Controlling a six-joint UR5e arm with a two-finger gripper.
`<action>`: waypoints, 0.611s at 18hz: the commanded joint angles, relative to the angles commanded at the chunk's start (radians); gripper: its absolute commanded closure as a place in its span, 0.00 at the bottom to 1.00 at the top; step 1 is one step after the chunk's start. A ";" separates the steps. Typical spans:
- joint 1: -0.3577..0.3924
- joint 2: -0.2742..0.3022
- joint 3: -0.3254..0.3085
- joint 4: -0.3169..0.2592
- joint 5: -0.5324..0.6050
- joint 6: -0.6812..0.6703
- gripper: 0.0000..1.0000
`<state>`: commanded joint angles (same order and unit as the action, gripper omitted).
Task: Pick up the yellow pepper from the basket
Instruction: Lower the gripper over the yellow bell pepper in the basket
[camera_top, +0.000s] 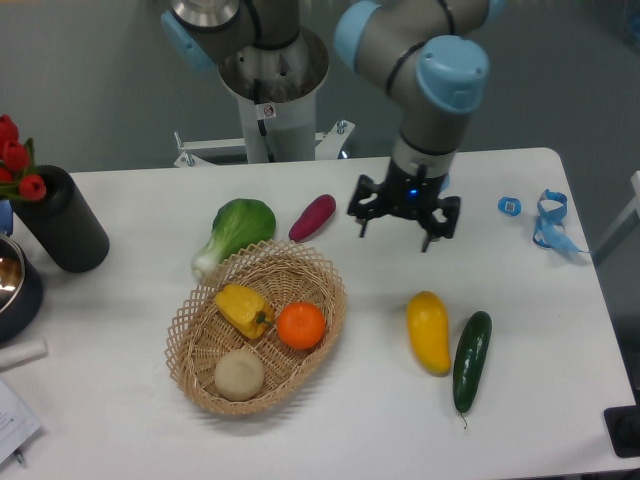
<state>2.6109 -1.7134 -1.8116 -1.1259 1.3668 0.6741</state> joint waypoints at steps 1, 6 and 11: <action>-0.030 -0.003 -0.002 -0.005 0.003 -0.089 0.00; -0.104 -0.012 -0.011 0.006 -0.002 -0.463 0.00; -0.179 -0.054 -0.011 0.009 0.006 -0.590 0.00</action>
<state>2.4315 -1.7670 -1.8224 -1.1167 1.3729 0.0846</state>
